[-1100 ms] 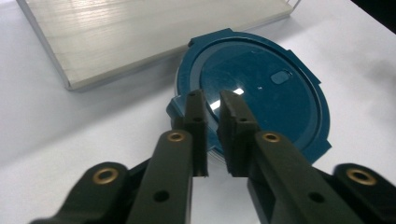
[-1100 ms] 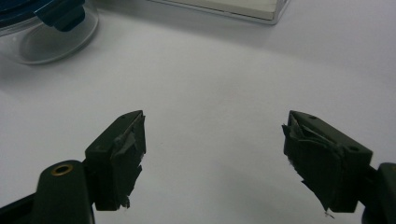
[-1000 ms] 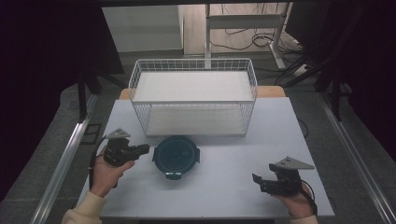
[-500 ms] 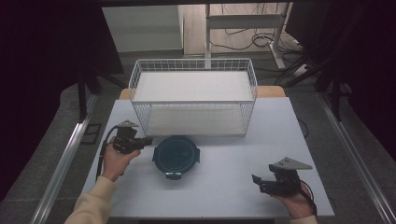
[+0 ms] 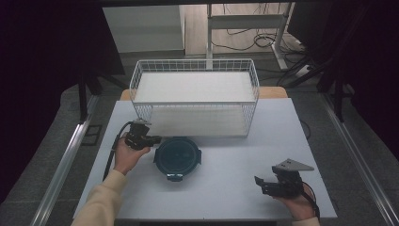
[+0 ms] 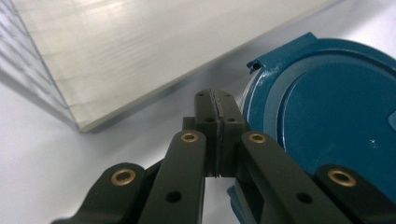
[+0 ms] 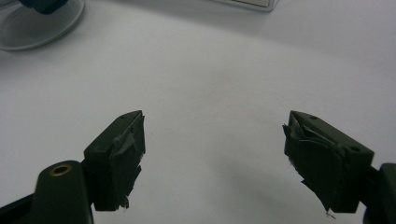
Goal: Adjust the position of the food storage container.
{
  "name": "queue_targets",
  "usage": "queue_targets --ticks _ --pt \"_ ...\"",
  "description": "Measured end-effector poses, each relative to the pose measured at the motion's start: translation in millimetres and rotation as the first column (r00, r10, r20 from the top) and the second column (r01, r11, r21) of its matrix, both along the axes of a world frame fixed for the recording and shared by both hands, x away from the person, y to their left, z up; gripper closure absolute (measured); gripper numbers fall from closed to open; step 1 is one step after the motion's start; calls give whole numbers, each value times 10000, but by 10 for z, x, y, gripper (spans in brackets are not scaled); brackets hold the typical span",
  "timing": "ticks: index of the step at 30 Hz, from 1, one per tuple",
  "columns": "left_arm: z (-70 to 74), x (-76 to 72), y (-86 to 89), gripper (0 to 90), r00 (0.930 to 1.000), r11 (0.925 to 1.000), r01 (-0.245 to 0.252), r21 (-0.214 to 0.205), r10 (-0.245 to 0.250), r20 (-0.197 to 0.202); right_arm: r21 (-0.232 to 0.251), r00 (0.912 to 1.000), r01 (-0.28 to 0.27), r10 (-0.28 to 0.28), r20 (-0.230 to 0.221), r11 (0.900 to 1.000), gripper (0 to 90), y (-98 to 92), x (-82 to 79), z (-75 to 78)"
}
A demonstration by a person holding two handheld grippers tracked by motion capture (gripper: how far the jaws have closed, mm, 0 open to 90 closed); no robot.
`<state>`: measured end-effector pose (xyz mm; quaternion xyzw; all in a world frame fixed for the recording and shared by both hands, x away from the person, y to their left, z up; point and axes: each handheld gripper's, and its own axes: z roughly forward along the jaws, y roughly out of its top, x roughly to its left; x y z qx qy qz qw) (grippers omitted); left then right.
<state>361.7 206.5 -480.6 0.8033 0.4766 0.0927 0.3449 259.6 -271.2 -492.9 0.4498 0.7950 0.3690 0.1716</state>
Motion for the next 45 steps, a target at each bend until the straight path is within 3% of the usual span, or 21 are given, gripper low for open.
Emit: queue_targets --ticks 5,8,26,45 --pt "-54 30 -47 900 9997 9995 204 -249 -207 -120 -28 10000 23 -23 -18 10000 203 -1 -2 -3" --pt "-68 42 -68 900 9995 9996 293 5 -293 -105 -21 10000 31 -31 -2 10000 203 -1 -5 3" --pt "-51 35 -143 900 9980 9975 627 335 -627 -11 2 10000 17 -17 -8 10000 203 18 -3 6" --pt "-51 -124 -467 900 9902 9902 1396 84 -1397 59 87 9999 53 -54 85 9999 204 16 -13 31"
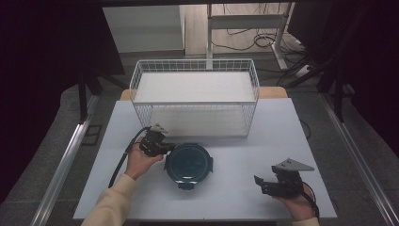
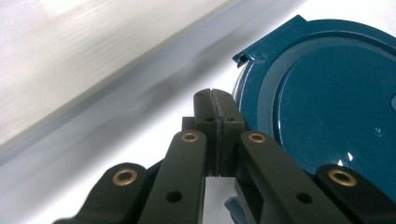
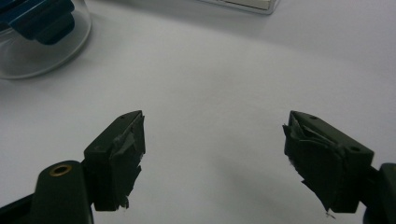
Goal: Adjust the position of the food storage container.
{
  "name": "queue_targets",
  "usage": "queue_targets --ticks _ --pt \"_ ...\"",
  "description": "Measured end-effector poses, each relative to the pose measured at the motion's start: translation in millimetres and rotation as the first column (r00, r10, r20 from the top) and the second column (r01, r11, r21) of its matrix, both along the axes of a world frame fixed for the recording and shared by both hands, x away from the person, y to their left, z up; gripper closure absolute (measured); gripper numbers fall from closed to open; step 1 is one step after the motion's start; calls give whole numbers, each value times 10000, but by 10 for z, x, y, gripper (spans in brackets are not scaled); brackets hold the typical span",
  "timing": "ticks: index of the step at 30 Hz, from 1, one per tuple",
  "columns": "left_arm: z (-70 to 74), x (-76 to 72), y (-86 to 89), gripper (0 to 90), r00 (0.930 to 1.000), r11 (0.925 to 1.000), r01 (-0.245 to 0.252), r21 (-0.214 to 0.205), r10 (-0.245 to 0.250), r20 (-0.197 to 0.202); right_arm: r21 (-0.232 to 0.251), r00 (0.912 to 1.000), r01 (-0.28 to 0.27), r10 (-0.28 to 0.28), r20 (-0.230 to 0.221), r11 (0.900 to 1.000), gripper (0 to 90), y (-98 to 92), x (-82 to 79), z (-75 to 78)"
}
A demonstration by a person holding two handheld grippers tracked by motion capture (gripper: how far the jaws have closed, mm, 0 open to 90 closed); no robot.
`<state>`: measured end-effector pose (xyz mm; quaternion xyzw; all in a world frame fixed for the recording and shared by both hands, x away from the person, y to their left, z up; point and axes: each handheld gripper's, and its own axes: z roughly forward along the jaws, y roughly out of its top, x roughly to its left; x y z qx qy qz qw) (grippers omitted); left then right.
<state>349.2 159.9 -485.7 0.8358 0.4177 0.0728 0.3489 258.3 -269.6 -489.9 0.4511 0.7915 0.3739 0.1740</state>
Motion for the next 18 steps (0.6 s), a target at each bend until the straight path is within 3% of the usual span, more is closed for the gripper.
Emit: queue_targets --ticks 18 --pt "15 -153 -158 900 9994 9994 337 68 -337 -115 53 10000 -47 47 52 10000 204 30 -16 13"
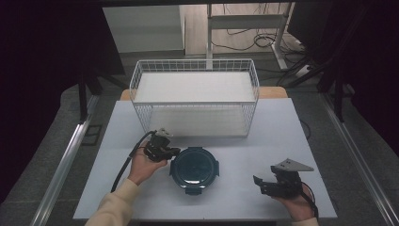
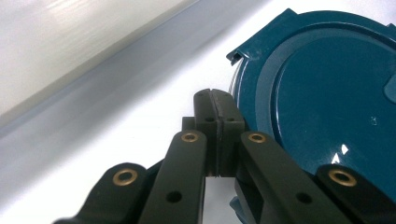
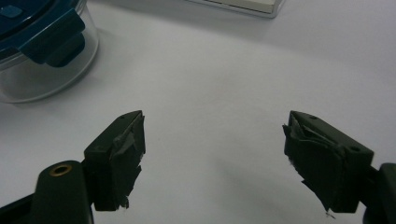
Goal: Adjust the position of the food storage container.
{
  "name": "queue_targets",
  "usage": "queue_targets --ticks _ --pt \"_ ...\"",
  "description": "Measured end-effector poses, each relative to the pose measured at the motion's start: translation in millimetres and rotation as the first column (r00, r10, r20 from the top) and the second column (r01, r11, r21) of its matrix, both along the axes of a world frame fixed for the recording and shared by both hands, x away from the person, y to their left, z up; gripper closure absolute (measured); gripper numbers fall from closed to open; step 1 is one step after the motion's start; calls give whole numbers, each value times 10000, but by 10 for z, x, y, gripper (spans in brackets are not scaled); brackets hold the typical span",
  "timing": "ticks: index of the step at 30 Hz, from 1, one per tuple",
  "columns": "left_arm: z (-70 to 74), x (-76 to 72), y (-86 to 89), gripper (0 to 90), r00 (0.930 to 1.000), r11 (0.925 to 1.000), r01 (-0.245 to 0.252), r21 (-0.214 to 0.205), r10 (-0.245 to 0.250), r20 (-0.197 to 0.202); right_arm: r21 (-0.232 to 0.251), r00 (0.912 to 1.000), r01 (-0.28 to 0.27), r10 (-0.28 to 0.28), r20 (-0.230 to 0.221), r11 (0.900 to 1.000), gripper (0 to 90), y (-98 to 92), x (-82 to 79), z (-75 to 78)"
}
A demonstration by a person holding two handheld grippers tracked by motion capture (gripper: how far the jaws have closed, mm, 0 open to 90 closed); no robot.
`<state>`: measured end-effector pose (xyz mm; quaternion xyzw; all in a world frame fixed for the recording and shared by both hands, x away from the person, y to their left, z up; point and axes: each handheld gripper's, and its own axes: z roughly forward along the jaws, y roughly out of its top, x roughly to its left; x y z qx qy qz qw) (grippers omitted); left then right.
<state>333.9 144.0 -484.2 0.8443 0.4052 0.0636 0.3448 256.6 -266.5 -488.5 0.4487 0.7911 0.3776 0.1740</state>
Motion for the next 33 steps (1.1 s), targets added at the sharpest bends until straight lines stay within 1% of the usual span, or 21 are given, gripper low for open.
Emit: queue_targets --ticks 1,2,4,7,10,15,17,18,21,22,23,24,25,26,28,31,32,33 --pt "-2 -8 -8 900 10000 10000 -33 -42 33 3 13 10000 -13 13 3 10000 204 1 0 0" --pt "2 -11 -8 900 10000 10000 36 22 -36 -2 18 10000 -15 15 3 10000 204 1 0 0" --pt "3 -21 -23 900 10000 10000 42 24 -42 -10 6 10000 -14 14 -8 10000 204 -1 2 -3" --pt "1 -35 -62 900 10000 10000 19 -90 -20 -53 -3 10000 -8 8 -24 10000 204 0 3 -6" --pt "1 -51 -102 900 9998 9998 162 -154 -164 -147 -13 10000 -18 18 -14 10000 204 2 4 -6" --pt "9 -77 -168 900 9990 9991 409 -108 -411 -194 -29 10000 -9 9 -29 10000 204 2 4 -10" --pt "7 -90 -206 900 9988 9989 438 -187 -442 -208 -29 10000 -7 6 -20 10000 204 2 4 -9" --pt "2 -96 -227 900 9989 9987 397 -323 -404 -220 -29 10000 -7 6 -20 10000 204 2 4 -9" --pt "-3 -85 -230 900 9988 9983 345 -462 -361 -337 -16 10000 32 -32 -5 10000 204 -6 0 -2" --pt "-5 -73 -217 900 9985 9981 394 -472 -412 -364 -16 10000 32 -32 -5 10000 204 -6 0 -2" --pt "-4 -71 -209 900 9990 9976 269 -633 -290 -334 -5 10000 37 -37 18 10000 204 -10 0 0" --pt "7 -76 -199 900 9996 9981 148 -601 -161 -219 16 10000 45 -45 20 10000 204 -15 -2 5" --pt "33 -85 -173 900 10000 9990 4 -443 -4 -1 15 10000 69 -69 32 10000 204 -18 -5 9" --pt "63 -98 -135 900 9998 9988 -112 -479 118 127 52 10000 59 -59 73 10000 204 -30 -6 16" --pt "135 -146 -34 900 9992 9957 -373 -848 386 130 56 9999 79 -80 80 10000 204 -34 -6 17" --pt "210 -281 133 900 9976 9871 -626 -1473 662 195 30 9999 71 -72 82 10000 204 -37 1 14" --pt "221 -352 187 859 9971 9846 -695 -1603 738 206 53 10000 65 -65 76 10000 204 -35 2 15" --pt "224 -395 215 859 9970 9845 -700 -1606 745 226 53 10000 65 -65 76 10000 204 -35 2 15"
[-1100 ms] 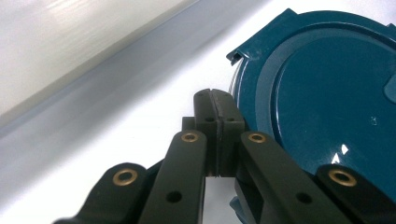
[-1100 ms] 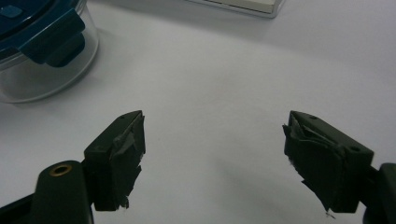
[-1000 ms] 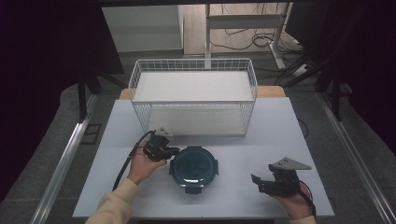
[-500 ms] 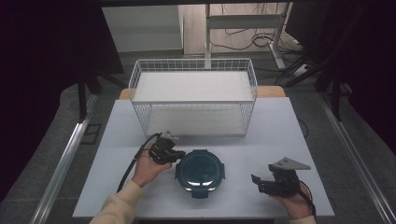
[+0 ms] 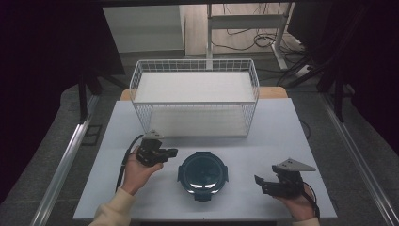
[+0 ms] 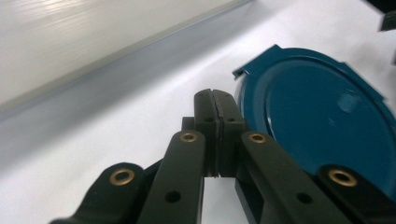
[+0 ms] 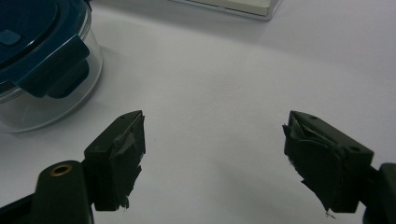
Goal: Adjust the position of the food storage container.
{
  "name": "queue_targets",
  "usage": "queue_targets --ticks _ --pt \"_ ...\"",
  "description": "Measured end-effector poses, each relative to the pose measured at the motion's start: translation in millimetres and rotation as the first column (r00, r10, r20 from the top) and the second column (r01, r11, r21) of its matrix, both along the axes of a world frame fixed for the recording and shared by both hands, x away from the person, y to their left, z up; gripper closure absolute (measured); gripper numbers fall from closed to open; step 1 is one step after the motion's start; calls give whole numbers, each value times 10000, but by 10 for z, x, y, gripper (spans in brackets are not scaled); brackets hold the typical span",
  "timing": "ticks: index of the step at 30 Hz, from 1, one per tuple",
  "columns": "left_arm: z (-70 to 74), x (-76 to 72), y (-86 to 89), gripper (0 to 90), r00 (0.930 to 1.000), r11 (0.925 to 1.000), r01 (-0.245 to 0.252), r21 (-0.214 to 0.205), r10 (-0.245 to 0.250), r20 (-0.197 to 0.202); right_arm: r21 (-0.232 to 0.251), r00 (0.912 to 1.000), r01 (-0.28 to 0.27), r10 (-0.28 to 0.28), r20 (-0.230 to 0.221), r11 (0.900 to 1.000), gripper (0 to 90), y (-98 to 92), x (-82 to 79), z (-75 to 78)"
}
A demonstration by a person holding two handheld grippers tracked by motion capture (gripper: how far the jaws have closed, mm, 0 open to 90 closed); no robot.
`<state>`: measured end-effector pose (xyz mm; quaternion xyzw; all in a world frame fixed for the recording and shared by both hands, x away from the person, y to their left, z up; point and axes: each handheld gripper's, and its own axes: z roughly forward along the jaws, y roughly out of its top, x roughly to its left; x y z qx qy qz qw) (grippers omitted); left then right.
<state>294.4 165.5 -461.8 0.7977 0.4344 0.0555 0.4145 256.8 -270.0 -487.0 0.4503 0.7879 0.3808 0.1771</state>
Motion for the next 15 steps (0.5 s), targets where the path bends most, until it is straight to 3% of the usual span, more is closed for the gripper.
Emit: queue_targets --ticks 4,5,6,10,15 --pt "-22 -237 101 750 9999 10000 -11 52 10 118 33 10000 -32 32 20 10000 205 16 -12 8" --pt "-29 -289 124 666 9998 9999 -94 64 93 167 41 10000 -52 52 56 10000 204 22 -15 10" --pt "-36 -334 145 666 9996 9997 -231 74 229 193 62 9999 -92 91 91 9999 204 27 -17 12" --pt "-41 -463 239 481 9967 9966 -794 212 791 161 170 9992 -344 340 231 9993 204 63 -39 31" --pt "-69 -563 372 392 9907 9907 -1359 -19 1359 -75 186 9985 -471 465 301 9987 204 69 -45 32"
